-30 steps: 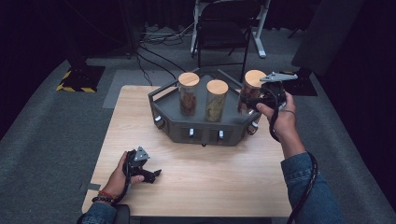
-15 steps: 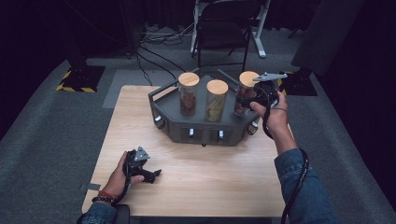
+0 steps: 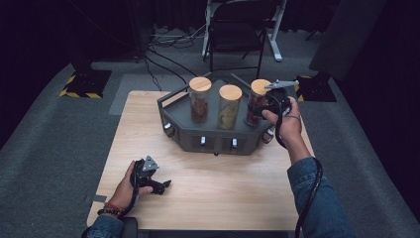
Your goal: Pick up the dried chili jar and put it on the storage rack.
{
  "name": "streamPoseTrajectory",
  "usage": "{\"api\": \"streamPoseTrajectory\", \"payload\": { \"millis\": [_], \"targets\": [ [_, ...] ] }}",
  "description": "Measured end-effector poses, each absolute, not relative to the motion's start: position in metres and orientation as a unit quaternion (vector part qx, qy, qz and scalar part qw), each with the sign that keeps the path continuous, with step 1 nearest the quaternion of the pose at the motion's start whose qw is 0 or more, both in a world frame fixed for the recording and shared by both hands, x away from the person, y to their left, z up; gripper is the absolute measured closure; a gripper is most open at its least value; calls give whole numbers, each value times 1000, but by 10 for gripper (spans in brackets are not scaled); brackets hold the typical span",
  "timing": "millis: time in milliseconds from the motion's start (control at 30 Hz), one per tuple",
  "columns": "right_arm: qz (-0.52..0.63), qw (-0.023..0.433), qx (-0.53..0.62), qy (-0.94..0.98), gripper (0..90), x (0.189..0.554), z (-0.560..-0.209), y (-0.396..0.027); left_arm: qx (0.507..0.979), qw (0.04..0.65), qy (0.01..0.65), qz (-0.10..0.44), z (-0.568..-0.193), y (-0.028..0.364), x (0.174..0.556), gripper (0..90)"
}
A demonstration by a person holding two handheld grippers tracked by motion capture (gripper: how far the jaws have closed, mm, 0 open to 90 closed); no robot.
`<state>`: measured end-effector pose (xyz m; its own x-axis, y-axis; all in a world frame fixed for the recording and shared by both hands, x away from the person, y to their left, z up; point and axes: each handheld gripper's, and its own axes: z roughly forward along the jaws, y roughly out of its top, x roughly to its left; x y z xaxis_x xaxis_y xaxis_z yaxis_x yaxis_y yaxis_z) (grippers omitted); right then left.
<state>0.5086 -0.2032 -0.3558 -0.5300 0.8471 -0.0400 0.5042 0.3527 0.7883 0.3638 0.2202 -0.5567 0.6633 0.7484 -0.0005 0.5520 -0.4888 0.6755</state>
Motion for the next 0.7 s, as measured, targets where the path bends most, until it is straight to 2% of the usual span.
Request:
{"api": "streamPoseTrajectory", "payload": {
  "millis": [700],
  "targets": [
    [396, 207, 441, 778, 249, 514, -368, -211, 850, 331, 382, 148, -557, 220, 364, 0]
  ]
}}
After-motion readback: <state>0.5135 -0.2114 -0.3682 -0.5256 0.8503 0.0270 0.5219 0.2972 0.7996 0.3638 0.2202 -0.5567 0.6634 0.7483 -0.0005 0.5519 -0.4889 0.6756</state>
